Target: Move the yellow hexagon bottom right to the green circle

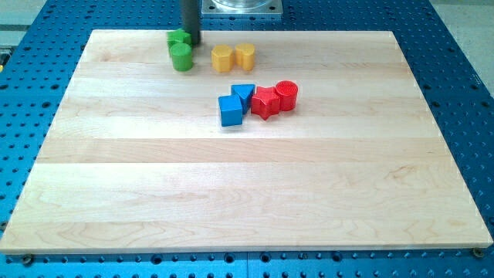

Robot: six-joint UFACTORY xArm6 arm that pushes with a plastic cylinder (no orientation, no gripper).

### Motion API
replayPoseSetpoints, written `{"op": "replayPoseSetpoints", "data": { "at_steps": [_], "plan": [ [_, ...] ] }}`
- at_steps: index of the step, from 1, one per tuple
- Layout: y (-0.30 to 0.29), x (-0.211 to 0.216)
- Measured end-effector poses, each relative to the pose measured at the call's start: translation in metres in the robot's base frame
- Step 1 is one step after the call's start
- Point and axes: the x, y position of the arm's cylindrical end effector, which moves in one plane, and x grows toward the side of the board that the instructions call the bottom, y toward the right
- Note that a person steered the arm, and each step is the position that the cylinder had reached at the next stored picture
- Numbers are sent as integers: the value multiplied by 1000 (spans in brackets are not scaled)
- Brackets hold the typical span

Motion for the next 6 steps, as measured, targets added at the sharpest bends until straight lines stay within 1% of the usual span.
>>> {"op": "replayPoseSetpoints", "data": {
  "at_steps": [1,2,3,4,5,6],
  "plan": [
    [-50,0],
    [21,-16],
    [54,8],
    [68,27],
    [115,40],
    [112,70]
  ]
}}
